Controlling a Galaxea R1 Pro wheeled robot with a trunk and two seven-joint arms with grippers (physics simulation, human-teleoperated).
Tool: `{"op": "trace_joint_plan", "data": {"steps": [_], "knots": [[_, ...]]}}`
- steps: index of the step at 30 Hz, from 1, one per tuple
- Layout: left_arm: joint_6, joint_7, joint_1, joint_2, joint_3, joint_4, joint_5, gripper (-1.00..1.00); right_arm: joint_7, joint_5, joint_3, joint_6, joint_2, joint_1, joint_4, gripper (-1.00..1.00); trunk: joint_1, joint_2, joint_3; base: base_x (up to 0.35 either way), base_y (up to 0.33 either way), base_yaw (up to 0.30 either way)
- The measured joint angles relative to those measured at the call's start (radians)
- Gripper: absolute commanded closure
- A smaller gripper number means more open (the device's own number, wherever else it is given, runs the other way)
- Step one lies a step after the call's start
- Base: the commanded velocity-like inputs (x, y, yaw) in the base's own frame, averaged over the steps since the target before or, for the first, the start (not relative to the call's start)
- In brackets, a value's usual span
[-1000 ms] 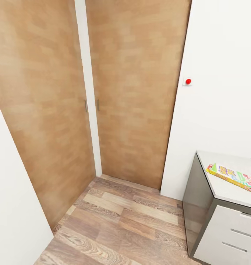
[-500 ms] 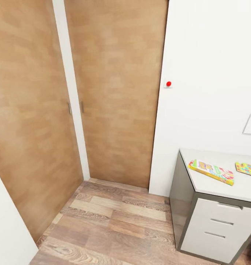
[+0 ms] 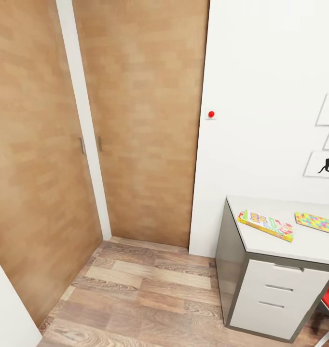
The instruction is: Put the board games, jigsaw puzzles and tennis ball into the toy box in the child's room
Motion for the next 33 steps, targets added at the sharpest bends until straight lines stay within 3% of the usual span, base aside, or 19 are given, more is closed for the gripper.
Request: {"op": "trace_joint_plan", "data": {"steps": [20, 33], "knots": [[0.000, 0.001, 0.000, 0.001, -0.001, -0.002, 0.000, -1.00, 0.000, 0.001, 0.001, -0.006, 0.000, 0.000, 0.000, -1.00, -0.077, 0.140, 0.063, 0.000, 0.000, -0.001], [-0.001, 0.001, -0.002, 0.005, -0.002, -0.002, -0.001, -1.00, 0.000, -0.001, 0.000, -0.065, -0.001, 0.000, 0.001, -1.00, -0.127, 0.231, 0.104, 0.000, 0.000, -0.015]]}}
